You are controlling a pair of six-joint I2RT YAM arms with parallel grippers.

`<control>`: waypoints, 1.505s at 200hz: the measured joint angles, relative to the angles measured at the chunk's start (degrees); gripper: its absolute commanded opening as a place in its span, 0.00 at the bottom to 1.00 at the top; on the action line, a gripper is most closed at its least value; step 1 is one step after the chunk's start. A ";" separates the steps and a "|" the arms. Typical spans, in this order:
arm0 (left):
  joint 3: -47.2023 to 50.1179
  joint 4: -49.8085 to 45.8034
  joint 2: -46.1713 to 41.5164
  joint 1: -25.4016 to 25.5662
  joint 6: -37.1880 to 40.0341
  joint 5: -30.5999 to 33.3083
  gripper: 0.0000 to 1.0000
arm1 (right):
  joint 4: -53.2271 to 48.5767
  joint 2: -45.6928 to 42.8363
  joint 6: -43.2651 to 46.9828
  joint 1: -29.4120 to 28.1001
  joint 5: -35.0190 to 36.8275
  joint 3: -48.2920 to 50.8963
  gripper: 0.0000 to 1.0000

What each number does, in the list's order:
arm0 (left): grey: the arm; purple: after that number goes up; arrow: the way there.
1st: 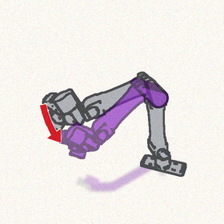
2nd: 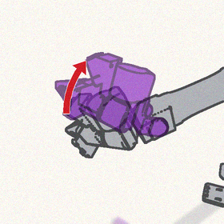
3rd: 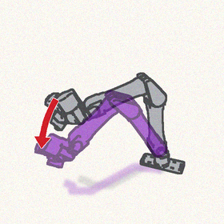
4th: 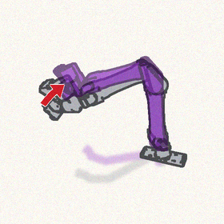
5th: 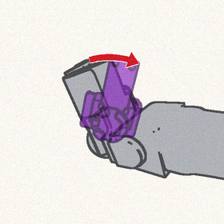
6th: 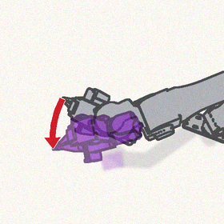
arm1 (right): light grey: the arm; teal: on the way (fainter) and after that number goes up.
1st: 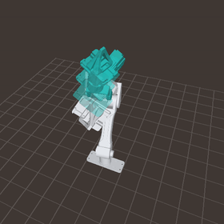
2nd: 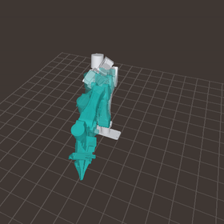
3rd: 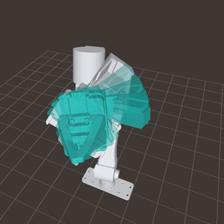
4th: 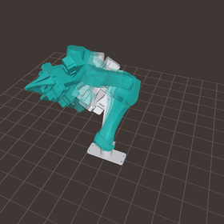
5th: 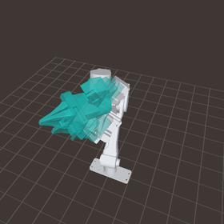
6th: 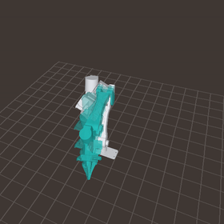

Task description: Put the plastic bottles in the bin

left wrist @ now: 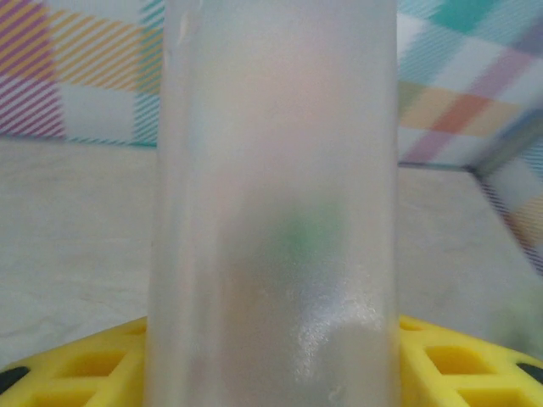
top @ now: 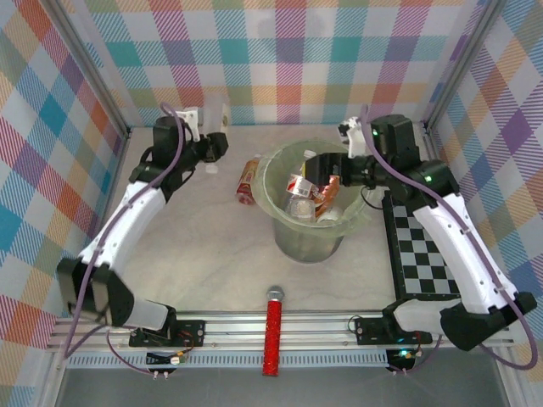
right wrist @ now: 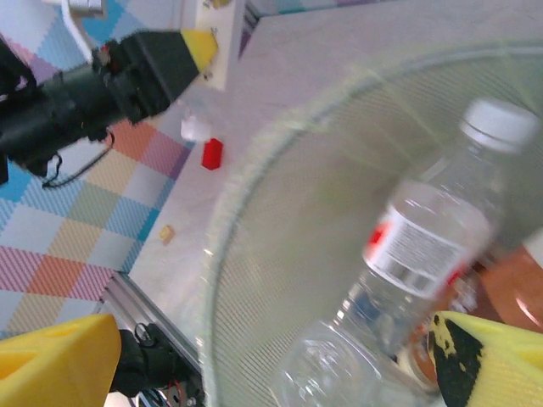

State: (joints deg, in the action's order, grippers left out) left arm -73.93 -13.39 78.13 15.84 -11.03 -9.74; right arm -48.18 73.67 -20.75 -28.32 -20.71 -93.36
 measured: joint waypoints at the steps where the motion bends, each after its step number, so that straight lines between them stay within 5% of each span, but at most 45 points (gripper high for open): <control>1: 0.24 0.00 -0.50 0.28 0.02 -0.24 0.39 | 0.09 0.13 0.00 -0.09 -0.02 -0.13 0.94; 50: 8.00 1.68 -12.94 10.71 1.11 -5.11 0.38 | 4.13 10.38 -0.24 -6.38 -1.01 -9.81 0.99; 113: 11.67 3.23 -15.50 16.61 2.86 -5.90 0.37 | 6.12 18.47 -2.40 -7.28 0.07 -16.39 1.00; 169: 11.67 3.52 -15.52 18.56 4.92 -5.66 0.37 | 5.97 22.21 -4.04 -7.28 1.62 -20.35 0.65; 185: 11.67 3.87 -15.52 18.58 4.96 -5.57 0.47 | 6.01 22.21 -4.68 -7.23 1.79 -20.44 0.60; 207: 11.78 4.52 -15.72 18.60 4.55 -5.42 0.84 | 6.05 22.21 -5.07 -7.21 1.75 -21.00 0.56; 225: 12.76 6.05 -16.92 18.67 3.43 -5.75 1.00 | 5.81 22.32 -4.46 -6.84 1.88 -23.34 0.55; 301: 12.83 6.40 -18.51 18.69 -8.37 0.72 0.92 | 6.38 17.64 -0.04 -0.11 5.88 -30.10 0.48</control>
State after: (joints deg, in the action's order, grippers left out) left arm -61.10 -6.98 59.61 34.52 -19.40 -9.02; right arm -41.80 91.31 -20.80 -28.42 -14.83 -123.46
